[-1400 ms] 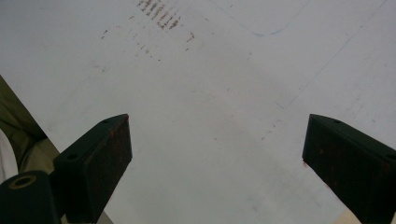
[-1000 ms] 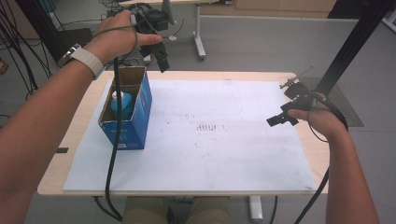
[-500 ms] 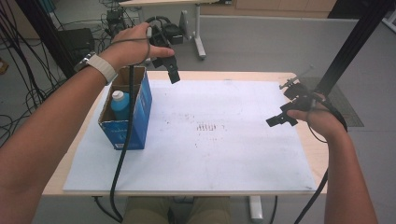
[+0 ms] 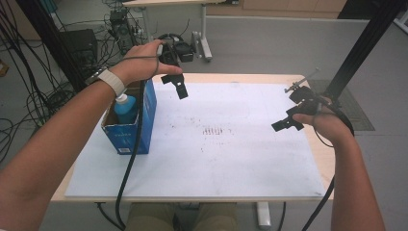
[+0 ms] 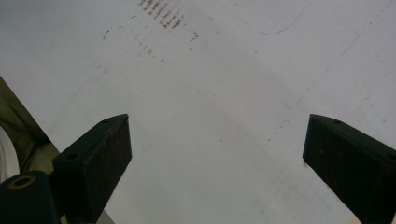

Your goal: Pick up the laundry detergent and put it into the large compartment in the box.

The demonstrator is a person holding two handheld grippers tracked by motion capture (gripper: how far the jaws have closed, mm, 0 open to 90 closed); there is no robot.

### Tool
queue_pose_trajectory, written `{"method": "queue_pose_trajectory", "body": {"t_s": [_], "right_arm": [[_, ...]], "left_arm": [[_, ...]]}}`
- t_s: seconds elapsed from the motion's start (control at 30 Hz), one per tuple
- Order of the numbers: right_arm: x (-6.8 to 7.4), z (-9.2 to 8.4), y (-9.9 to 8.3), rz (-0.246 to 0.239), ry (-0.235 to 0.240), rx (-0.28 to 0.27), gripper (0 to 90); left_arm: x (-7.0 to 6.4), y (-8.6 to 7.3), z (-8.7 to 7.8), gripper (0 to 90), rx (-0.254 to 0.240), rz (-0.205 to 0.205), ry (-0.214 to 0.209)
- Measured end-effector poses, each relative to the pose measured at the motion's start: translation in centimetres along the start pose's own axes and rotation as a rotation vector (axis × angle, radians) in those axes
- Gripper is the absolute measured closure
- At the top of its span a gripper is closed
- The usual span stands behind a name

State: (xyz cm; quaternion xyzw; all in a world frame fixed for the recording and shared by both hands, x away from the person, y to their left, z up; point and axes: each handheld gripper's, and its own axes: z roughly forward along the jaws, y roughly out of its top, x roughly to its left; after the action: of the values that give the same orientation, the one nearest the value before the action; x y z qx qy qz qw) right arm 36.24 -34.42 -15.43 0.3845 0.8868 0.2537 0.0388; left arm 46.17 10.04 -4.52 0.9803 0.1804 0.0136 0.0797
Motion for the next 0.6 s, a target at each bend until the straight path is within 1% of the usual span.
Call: {"method": "queue_pose_trajectory", "body": {"t_s": [0.07,0.2,0.33,0.43,0.53,0.6], "right_arm": [[0.0,0.0,0.1,0.003,0.001,0.001,7.8],[0.1,0.2,0.2,0.000,0.003,0.003,7.8],[0.2,0.2,0.2,-0.002,0.003,0.004,7.8],[0.2,0.2,0.1,-0.001,0.002,0.002,7.8],[0.2,0.2,0.0,0.001,0.002,0.004,7.8],[0.2,0.1,-0.1,0.004,0.001,0.003,7.8]], "left_arm": [[0.0,0.0,0.3,6.8,0.000,0.018,-0.007],[0.0,0.0,1.0,6.9,0.000,0.039,-0.027],[-0.2,0.2,1.7,6.9,0.020,0.058,-0.031],[-0.3,0.1,2.1,6.9,0.011,0.065,-0.036],[-0.4,0.3,2.4,6.9,0.019,0.091,-0.039],[-0.5,0.4,2.6,7.0,0.017,0.094,-0.042]]}}
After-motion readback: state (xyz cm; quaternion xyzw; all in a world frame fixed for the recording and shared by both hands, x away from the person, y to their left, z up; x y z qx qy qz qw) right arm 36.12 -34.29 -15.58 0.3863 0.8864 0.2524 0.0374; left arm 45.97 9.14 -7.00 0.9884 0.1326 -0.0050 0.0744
